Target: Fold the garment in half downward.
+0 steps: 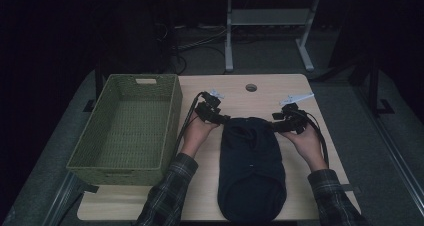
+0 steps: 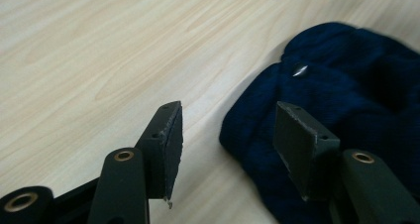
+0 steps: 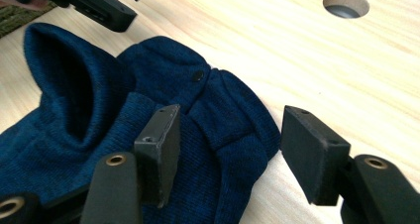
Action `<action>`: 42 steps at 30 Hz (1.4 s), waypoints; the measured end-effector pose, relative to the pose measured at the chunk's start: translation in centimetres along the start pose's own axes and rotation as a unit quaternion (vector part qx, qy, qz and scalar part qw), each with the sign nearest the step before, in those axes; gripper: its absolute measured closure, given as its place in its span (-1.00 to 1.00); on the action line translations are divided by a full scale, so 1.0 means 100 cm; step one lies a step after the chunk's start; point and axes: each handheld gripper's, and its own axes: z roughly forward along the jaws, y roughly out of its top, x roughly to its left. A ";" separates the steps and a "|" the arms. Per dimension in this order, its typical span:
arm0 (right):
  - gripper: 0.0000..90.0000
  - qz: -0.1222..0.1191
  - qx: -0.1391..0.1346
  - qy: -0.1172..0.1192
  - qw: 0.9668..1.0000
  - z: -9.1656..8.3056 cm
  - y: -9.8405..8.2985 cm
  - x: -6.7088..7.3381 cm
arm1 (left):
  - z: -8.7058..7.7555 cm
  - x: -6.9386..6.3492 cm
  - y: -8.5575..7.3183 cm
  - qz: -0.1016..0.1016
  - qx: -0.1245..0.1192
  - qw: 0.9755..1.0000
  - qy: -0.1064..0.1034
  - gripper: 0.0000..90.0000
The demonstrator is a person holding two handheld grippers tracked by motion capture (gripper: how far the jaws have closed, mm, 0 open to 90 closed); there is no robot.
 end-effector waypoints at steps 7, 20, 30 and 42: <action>-0.10 0.002 -0.001 -0.005 1.000 0.004 0.001 -0.002 | 0.022 0.007 -0.008 -0.014 0.011 1.000 -0.014 -0.02; -0.06 0.019 0.018 -0.025 0.999 0.027 0.009 -0.025 | 0.031 0.007 -0.011 -0.013 0.028 0.999 -0.023 0.03; 0.05 0.033 0.048 -0.011 0.998 0.051 -0.001 -0.038 | 0.031 0.005 -0.011 -0.002 0.031 0.999 -0.034 0.21; 0.55 0.024 0.041 0.017 0.999 0.057 -0.015 -0.034 | 0.031 0.003 -0.009 -0.022 0.039 0.997 -0.057 0.54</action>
